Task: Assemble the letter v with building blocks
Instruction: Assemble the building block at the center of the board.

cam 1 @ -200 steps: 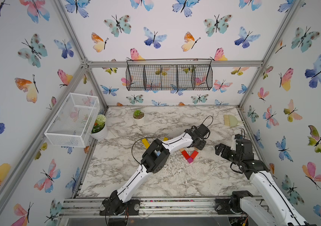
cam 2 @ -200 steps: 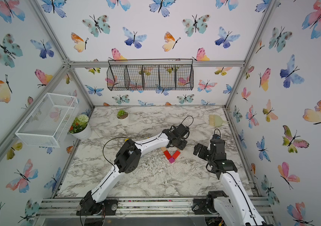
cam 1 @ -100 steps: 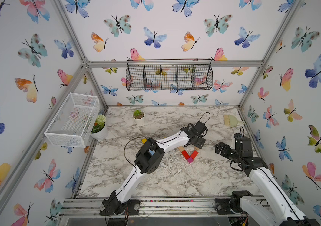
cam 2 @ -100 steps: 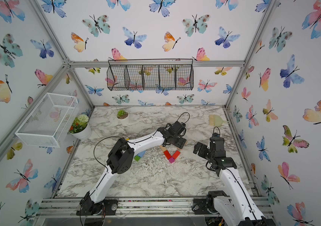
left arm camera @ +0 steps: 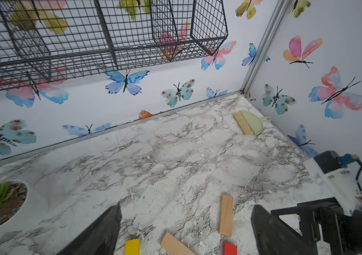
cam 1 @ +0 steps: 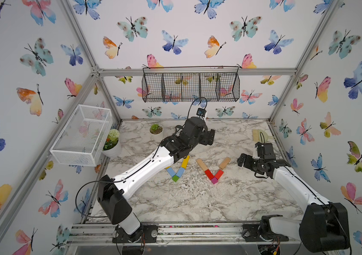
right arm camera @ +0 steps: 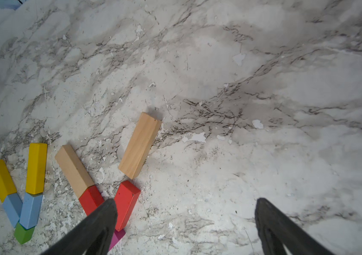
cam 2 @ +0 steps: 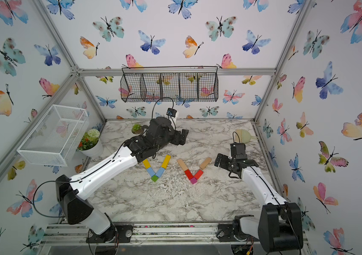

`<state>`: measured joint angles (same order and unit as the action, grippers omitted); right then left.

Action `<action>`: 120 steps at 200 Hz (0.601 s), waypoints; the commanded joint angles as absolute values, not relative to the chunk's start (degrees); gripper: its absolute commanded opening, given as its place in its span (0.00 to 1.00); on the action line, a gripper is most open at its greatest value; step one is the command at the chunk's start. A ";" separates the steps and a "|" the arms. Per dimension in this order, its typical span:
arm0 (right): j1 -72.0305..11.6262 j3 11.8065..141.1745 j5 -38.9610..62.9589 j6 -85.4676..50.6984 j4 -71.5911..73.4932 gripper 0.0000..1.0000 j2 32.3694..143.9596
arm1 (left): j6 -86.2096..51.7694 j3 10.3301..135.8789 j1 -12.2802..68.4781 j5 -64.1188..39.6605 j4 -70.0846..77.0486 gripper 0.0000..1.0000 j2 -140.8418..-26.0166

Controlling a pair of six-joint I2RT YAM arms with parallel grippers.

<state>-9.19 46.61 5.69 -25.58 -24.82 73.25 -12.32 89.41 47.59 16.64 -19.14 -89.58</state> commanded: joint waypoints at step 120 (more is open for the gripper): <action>-24.78 56.62 -3.30 -28.83 -22.36 1.00 89.91 | -16.08 64.35 28.62 14.60 -17.69 0.97 -64.53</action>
